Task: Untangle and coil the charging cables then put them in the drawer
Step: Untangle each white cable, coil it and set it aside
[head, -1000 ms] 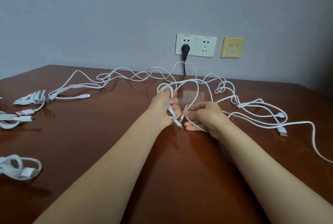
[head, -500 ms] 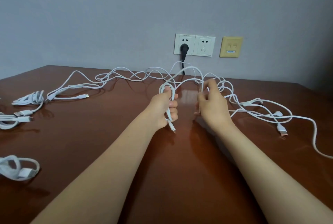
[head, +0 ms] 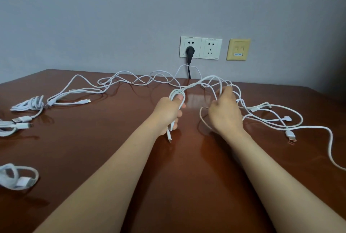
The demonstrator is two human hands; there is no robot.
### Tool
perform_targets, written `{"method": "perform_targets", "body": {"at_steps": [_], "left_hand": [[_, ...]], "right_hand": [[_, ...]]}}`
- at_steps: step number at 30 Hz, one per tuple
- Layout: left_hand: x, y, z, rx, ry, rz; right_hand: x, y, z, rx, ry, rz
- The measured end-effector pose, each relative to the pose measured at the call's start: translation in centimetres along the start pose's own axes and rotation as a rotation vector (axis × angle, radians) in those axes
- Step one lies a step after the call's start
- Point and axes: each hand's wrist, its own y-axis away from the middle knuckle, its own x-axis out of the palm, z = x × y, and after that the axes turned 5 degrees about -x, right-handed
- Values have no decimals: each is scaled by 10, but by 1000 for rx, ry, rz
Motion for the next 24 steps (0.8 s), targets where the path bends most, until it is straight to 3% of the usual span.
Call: {"method": "perform_targets", "body": {"at_steps": [3, 7, 14, 18, 20, 24], "left_hand": [[3, 0, 0, 15, -104, -6], [3, -6, 3, 89, -272, -64], [7, -11, 7, 99, -364, -190], [7, -13, 12, 181, -475, -231], [7, -8, 12, 236, -501, -174], [12, -1, 3, 268, -673, -179]], "right_hand": [[-8, 2, 6, -128, 7, -129], [-3, 13, 21, -545, 184, -246], [-5, 15, 34, -692, 333, -432], [9, 18, 38, -1039, 353, -311], [16, 17, 31, -1048, 369, -195], [16, 11, 14, -779, 324, -52]]}}
